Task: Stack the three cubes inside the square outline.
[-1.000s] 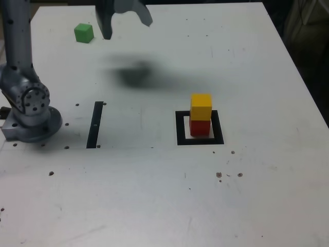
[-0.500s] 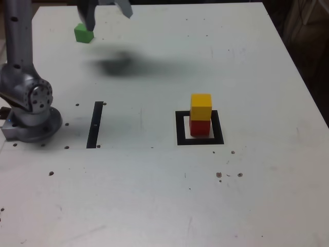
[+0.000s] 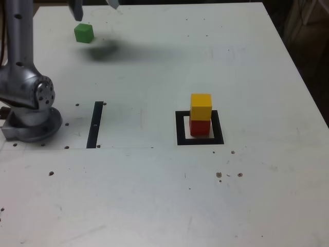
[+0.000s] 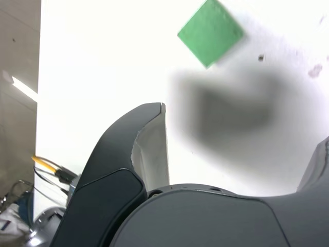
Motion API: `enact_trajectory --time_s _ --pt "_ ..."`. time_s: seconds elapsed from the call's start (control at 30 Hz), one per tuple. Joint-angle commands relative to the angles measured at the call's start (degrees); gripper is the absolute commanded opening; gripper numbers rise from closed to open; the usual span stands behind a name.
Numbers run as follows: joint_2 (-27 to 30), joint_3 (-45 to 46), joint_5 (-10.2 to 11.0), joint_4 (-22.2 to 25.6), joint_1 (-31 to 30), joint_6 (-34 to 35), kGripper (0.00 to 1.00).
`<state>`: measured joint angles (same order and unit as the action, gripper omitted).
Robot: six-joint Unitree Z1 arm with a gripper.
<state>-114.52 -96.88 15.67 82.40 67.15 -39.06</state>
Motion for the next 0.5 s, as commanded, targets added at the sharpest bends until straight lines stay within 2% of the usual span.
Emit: enact_trajectory --time_s 0.0,0.23,0.47 --pt "-1.1 -1.2 0.0 0.1 1.4 -2.1 1.0" --pt "-3.6 -3.8 0.6 -0.1 5.0 -7.3 1.0" --pt "-4.9 -5.0 3.1 -0.4 7.1 -9.3 1.0"
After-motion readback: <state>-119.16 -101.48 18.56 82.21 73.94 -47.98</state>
